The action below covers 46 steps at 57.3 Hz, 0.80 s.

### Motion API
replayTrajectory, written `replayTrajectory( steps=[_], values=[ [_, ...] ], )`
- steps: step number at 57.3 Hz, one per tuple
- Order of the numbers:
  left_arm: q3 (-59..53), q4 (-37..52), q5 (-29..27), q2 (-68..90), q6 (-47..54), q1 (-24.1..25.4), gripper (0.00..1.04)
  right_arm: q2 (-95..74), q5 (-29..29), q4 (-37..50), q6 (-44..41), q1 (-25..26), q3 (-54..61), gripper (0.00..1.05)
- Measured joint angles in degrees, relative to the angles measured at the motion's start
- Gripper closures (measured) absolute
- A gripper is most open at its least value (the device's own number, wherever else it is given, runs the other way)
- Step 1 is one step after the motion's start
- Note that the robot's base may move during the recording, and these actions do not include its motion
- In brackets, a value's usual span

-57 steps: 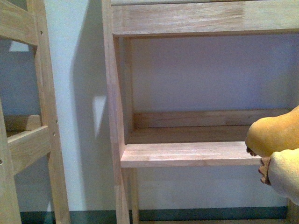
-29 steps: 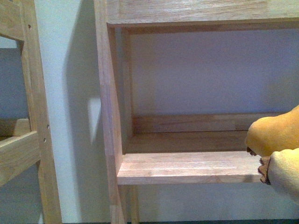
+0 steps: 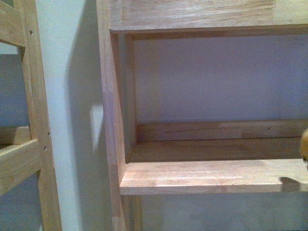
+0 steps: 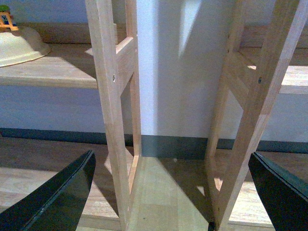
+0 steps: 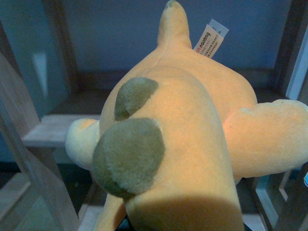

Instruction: Put away toys

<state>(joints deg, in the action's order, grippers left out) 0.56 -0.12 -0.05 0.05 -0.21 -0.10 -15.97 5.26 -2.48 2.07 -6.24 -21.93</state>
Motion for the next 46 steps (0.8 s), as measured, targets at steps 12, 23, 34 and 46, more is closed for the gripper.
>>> replayTrajectory(
  steps=[12,23,34,46],
  values=[
    [0.0,0.0,0.02,0.0,0.0,0.0,0.06,-6.62,0.63,1.2,-1.9,-2.93,-10.93,0.98],
    [0.0,0.0,0.0,0.0,0.0,0.0,0.06,-14.62,-1.7,3.02,-4.92,-4.15,-22.95,0.98],
    [0.0,0.0,0.0,0.0,0.0,0.0,0.06,-28.68,-3.82,4.5,-5.22,-2.54,-38.73,0.98],
    [0.0,0.0,0.0,0.0,0.0,0.0,0.06,-43.78,-3.82,1.29,-7.85,-5.79,-55.34,0.98]
  ],
)
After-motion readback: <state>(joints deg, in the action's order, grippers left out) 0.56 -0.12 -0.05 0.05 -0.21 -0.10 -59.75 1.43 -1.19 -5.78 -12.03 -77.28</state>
